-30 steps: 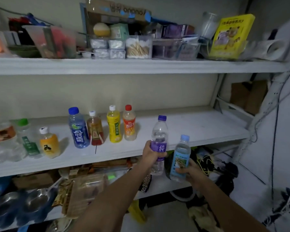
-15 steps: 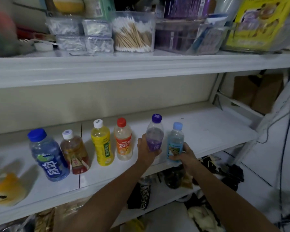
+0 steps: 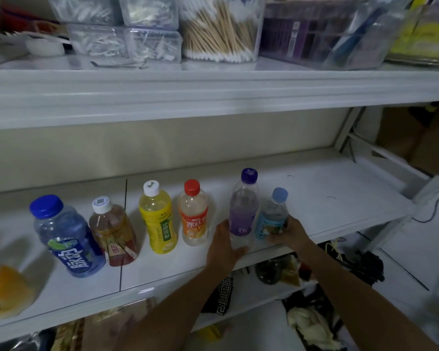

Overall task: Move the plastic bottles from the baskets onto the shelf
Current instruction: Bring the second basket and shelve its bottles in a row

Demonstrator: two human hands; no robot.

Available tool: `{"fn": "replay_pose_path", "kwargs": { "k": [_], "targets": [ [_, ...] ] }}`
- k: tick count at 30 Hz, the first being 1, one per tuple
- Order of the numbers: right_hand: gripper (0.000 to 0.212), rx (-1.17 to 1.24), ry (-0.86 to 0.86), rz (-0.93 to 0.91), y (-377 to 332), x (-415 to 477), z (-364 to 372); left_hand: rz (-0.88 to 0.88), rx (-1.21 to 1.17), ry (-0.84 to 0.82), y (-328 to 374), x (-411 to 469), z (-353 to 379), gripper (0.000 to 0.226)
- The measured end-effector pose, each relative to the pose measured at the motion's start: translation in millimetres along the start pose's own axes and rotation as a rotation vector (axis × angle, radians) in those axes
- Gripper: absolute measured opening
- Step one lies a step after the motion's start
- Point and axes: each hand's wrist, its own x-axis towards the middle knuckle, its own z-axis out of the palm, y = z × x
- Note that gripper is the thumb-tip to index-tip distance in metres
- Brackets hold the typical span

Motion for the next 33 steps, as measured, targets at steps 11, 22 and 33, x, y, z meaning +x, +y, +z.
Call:
{"fn": "replay_pose_path", "kwargs": {
  "k": [11, 22, 33],
  "targets": [
    [0.065, -0.133, -0.095, 0.033, -6, 20, -3, -0.050, 0.188, 0.156, -3, 19, 0, 0.074],
    [0.055, -0.203, -0.197, 0.019, -19, 47, 0, -0.069, 0.203, 0.166, -6, 24, 2, 0.075],
    [0.102, -0.312, -0.265, -0.098, 1, 27, 9, -0.152, 0.251, 0.058, -4, 13, -3, 0.092]
  ]
}}
